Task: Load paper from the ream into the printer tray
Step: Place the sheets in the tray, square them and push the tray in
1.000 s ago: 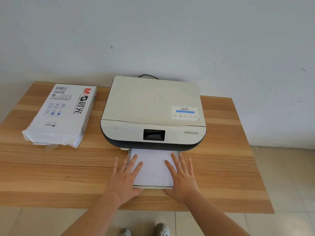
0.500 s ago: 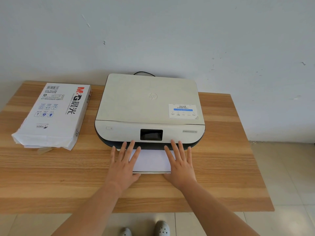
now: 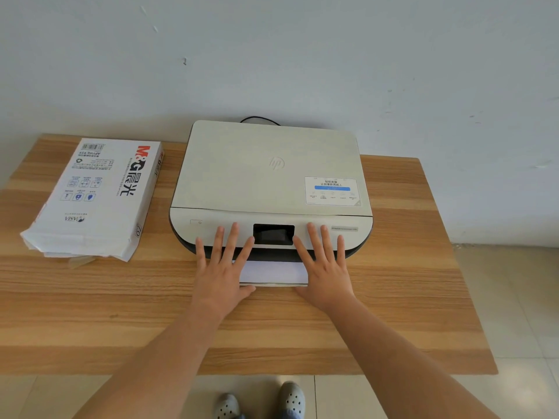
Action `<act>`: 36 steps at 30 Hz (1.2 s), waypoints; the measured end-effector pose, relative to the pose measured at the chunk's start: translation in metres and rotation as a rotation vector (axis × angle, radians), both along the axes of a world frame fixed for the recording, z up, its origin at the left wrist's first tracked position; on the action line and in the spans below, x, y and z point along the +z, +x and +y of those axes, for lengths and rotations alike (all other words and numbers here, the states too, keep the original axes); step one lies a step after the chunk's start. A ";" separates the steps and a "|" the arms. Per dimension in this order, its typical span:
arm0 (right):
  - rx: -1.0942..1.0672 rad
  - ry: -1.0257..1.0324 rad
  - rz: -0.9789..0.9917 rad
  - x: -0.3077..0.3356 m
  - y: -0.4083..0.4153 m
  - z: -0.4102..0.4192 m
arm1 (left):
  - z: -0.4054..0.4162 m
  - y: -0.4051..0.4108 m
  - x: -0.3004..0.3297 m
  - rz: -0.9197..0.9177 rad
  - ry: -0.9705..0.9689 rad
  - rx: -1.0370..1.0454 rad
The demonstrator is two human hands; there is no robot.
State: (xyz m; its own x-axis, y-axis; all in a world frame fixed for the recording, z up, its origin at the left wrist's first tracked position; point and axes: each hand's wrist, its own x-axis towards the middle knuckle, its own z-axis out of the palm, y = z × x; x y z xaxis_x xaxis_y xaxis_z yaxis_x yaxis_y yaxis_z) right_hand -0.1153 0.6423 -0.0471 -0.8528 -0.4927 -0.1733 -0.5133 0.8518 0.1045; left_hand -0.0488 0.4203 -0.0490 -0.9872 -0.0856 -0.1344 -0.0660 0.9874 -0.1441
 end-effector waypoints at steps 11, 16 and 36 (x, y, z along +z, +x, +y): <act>0.038 -0.022 0.032 0.002 -0.024 -0.008 | -0.009 -0.025 0.006 -0.003 -0.051 -0.080; 0.044 -0.032 0.020 -0.002 -0.026 -0.007 | -0.012 -0.027 0.000 -0.023 0.008 -0.094; 0.048 -0.059 0.080 -0.017 -0.032 -0.004 | -0.019 -0.029 -0.016 0.066 0.012 -0.122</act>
State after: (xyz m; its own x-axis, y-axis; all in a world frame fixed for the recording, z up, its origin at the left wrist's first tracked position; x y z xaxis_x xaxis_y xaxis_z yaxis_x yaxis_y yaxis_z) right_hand -0.1468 0.6378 -0.0645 -0.8377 -0.5409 -0.0747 -0.5460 0.8321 0.0974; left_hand -0.0774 0.4012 -0.0648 -0.9970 0.0365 -0.0687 0.0453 0.9903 -0.1313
